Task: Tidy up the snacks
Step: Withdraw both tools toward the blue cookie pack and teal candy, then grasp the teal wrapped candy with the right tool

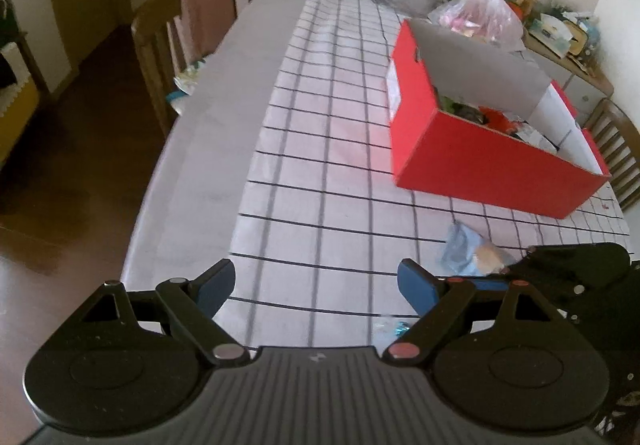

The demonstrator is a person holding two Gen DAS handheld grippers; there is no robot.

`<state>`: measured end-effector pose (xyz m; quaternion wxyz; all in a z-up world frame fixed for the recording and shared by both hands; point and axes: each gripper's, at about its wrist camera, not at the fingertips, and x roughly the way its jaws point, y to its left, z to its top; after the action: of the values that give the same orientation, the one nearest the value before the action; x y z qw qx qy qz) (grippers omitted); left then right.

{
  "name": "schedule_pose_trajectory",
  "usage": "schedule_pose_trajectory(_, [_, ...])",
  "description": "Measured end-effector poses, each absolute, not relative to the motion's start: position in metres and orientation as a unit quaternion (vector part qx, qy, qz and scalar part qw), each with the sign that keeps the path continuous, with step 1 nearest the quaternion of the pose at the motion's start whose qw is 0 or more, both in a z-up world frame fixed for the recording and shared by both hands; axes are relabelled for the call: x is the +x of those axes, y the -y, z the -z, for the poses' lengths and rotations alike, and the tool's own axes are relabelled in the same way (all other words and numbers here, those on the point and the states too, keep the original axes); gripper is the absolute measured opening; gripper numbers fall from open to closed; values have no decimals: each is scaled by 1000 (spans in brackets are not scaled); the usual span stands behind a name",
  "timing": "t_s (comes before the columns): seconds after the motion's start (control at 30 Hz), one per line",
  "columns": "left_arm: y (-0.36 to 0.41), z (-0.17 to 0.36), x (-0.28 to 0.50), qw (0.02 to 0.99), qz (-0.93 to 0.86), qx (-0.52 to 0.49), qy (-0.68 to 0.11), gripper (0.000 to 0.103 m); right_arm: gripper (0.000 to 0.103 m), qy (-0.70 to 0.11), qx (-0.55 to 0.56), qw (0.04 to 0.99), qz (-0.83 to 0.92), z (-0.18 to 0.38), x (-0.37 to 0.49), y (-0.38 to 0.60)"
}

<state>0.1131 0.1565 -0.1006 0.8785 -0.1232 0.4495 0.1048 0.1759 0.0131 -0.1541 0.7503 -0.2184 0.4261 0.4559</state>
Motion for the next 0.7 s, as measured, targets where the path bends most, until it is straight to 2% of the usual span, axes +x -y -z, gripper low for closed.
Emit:
schedule_pose_trajectory(0.27, [-183,89,80,874,-128,-130,-451,89,48,-453,-234,728,-458,172,166,-16])
schedule_pose_trajectory(0.4, [-185,89,71,874,-132,-129,-449,89,43,-457,-245,720,-461,179,162,-25])
schedule_pose_trajectory(0.47, [-184,90,69,875,-132,-126,-448,89,36,-459,-250,719,-458,181,163,-28])
schedule_pose_trajectory(0.57, [-183,92,67,875,-131,-127,-448,89,33,-453,-259,721,-456,183,163,-32])
schedule_pose_trajectory(0.7, [-182,94,66,876,-129,-127,-448,89,20,-443,-269,728,-448,182,162,-35])
